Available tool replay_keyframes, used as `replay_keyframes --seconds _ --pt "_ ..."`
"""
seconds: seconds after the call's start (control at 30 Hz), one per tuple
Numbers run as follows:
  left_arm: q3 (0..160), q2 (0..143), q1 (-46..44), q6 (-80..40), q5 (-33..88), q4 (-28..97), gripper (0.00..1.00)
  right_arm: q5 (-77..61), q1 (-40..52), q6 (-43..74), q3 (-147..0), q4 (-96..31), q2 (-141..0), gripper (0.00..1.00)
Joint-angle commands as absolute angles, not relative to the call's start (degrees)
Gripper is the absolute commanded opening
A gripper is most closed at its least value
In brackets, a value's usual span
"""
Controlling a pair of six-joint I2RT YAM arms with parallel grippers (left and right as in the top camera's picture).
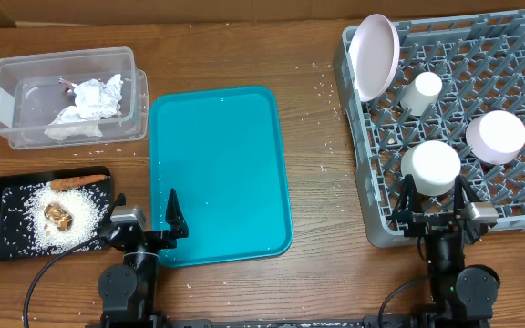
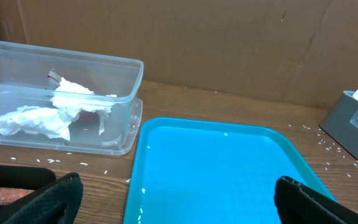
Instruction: Sort waste into correct bins and load items into the dishwasher
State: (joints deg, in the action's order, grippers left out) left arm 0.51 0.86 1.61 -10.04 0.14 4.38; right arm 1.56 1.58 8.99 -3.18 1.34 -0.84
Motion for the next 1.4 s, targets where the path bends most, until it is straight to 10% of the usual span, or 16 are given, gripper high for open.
replay_keyframes --seconds 0.0,1.37 --pt "0.27 0.25 1.96 -8.75 -0.43 4.34 1.00 2.98 1.76 9.15 -1.37 4.32 -0.16 1.00" --pt "0.27 0.25 1.96 -8.78 -0.43 4.32 1.00 2.72 1.76 8.10 -0.47 -4.62 -0.16 1.00"
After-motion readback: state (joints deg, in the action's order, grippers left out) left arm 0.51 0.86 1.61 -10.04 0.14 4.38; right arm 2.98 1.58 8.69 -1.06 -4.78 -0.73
